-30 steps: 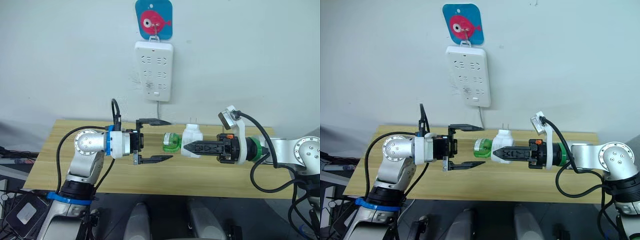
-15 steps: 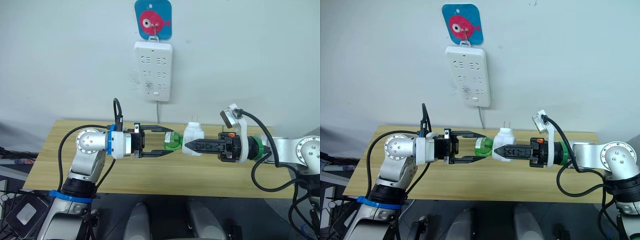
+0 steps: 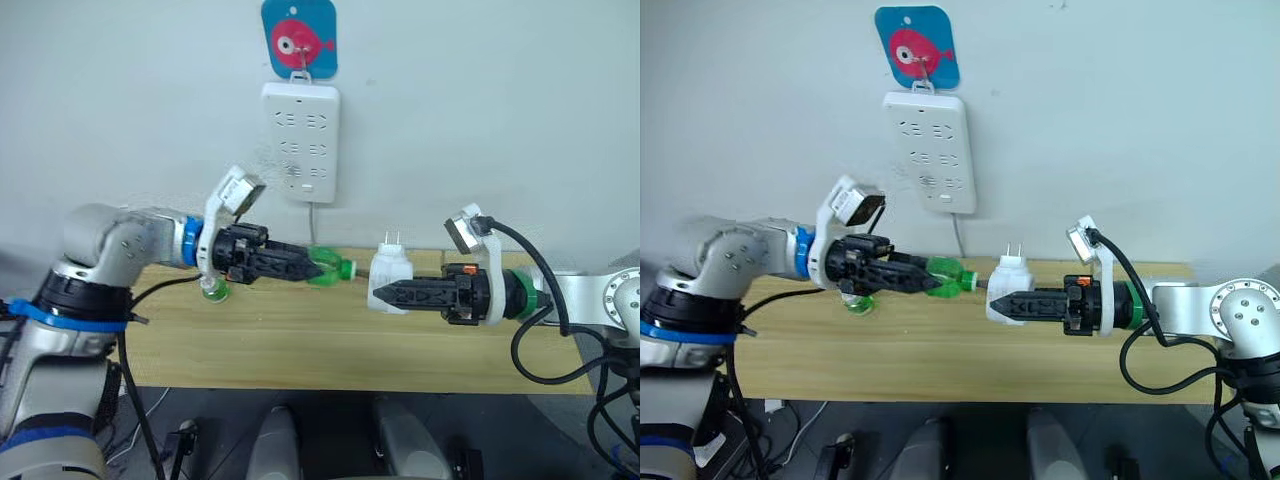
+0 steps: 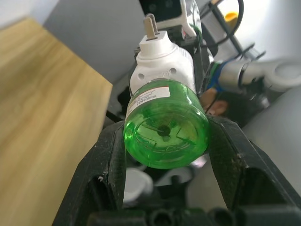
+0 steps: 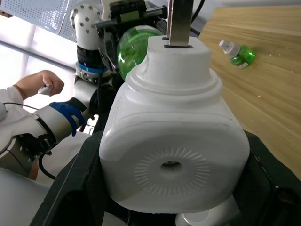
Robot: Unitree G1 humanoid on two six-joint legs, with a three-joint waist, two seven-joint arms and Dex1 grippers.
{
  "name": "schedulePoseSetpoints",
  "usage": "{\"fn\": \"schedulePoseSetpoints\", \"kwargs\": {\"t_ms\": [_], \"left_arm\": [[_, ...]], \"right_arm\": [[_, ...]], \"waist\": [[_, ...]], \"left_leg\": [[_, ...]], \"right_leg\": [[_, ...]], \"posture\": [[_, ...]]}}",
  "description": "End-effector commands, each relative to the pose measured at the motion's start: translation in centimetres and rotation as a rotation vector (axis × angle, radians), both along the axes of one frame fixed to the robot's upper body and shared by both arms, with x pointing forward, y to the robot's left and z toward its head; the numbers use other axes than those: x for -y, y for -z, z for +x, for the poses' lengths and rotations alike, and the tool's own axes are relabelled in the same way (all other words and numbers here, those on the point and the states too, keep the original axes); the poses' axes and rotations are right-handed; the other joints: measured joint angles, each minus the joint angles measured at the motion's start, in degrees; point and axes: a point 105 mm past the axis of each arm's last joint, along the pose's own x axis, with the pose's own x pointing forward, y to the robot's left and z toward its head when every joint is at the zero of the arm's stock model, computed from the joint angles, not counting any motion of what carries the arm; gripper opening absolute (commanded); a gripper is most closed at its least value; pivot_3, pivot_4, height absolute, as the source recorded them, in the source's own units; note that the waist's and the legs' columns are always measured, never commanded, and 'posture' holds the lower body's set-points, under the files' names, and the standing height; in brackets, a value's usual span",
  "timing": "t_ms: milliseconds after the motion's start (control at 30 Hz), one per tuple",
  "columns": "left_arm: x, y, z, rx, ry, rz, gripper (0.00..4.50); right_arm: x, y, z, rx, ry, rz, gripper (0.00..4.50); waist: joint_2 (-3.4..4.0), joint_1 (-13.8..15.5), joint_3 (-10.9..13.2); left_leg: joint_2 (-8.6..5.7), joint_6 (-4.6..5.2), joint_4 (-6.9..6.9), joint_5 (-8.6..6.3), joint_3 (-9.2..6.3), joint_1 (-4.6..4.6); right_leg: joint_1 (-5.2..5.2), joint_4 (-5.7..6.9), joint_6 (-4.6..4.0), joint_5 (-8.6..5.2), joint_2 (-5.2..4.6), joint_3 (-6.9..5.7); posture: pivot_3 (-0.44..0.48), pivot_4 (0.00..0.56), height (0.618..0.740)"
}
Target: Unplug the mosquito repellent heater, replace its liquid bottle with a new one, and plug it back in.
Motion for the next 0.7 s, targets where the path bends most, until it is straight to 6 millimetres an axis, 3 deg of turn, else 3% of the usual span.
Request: {"fn": "schedulePoseSetpoints", "kwargs": {"t_ms": [33, 200, 367, 500, 633, 700], "left_arm": [[-0.8, -1.4, -1.3, 0.022, 0.049, -0.012, 2.24], [-2.0, 0.6, -2.1, 0.116, 0.069, 0.075, 2.24], [-2.6, 4.0, -1.8, 0.344, 0.017, 0.176, 2.24], [-2.2, 6.7, -1.7, 0.486, -0.036, 0.226, 2.24], [-1.7, 7.7, -2.0, 0.534, -0.069, 0.229, 2.24], [-1.4, 7.9, -2.2, 0.541, -0.075, 0.228, 2.24]], "right_arm": [[-0.2, 0.3, -1.0, -0.006, -0.042, -0.022, 3.03], [1.6, 2.7, 0.5, -0.003, 0.072, -0.157, 3.03], [6.5, 9.3, 5.3, 0.073, 0.378, -0.624, 3.03], [11.1, 12.9, 8.2, 0.244, 0.488, -0.983, 3.03], [13.2, 14.7, 9.7, 0.235, 0.506, -1.11, 3.03], [13.4, 15.4, 10.0, 0.204, 0.484, -1.127, 3.03]], "waist": [[0.0, -0.1, 0.0], [0.0, 0.0, 0.0], [-0.02, 0.2, 0.0], [-0.02, 0.9, 0.0], [-0.05, 1.2, 0.1], [-0.05, 1.2, 0.1]], "left_leg": [[0.0, 0.0, -0.02, 0.0, 0.0, 0.0], [0.0, -0.01, -0.01, 0.01, 0.04, 0.0], [0.0, -0.01, 0.05, 0.01, 0.15, 0.02], [0.0, -0.03, 0.05, 0.02, 0.24, -0.14], [-0.01, -0.02, 0.01, 0.01, 0.41, -0.17], [0.01, -0.02, 0.02, 0.01, 0.4, -0.18]], "right_leg": [[-0.01, 0.0, -0.13, 0.06, 0.0, 0.0], [-0.04, 0.0, -0.15, 0.06, -0.03, 0.04], [-0.04, -0.01, 0.08, -0.06, -0.04, 0.16], [-0.34, 0.06, 0.04, -0.04, -0.04, 0.23], [-0.46, 0.07, -0.18, 0.09, -0.07, 0.38], [-0.47, 0.1, -0.18, 0.09, -0.06, 0.37]], "posture": [[-0.13, 0.224, 0.725], [-0.134, 0.226, 0.725], [-0.134, 0.229, 0.725], [-0.118, 0.23, 0.725], [-0.109, 0.23, 0.725], [-0.102, 0.228, 0.725]]}}
